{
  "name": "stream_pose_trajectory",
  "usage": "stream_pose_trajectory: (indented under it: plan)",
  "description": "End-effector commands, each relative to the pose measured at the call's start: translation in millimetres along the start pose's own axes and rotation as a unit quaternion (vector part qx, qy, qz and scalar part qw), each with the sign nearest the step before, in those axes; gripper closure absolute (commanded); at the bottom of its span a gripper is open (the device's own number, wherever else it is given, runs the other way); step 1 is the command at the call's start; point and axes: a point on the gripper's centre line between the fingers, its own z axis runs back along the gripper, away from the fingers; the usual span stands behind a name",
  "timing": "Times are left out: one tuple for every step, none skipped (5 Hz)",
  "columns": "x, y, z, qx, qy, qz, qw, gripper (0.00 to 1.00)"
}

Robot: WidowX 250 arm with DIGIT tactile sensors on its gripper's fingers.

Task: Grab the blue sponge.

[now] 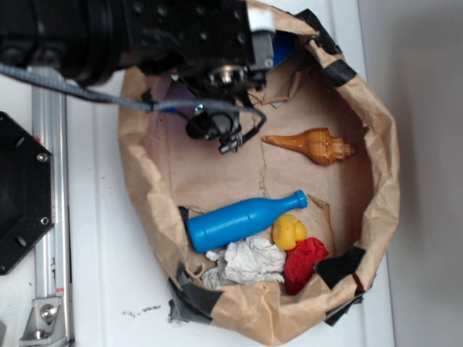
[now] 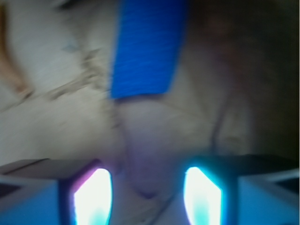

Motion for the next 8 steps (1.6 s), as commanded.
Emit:
stream_pose_trajectory:
  plan:
    - [31, 14, 1, -0.028, -0.04, 0.034, 0.998, 0.0]
    - [37, 8, -8, -0.02, -0.037, 0.042, 0.998, 0.0]
    - [41, -1, -13, -0.006, -0.035, 0.021, 0.999, 0.0]
    - [42, -7, -21, 0.031, -0.038, 0.009, 0.999, 0.0]
    - [45, -12, -24, 0.024, -0.034, -0.015, 0.999, 0.0]
    - [51, -8, -18, 0.028, -0.047, -0.023, 0.998, 0.0]
    - [56, -2, -16, 0.035, -0.05, -0.035, 0.998, 0.0]
    - [56, 2, -9, 0.04, -0.064, -0.022, 0.997, 0.0]
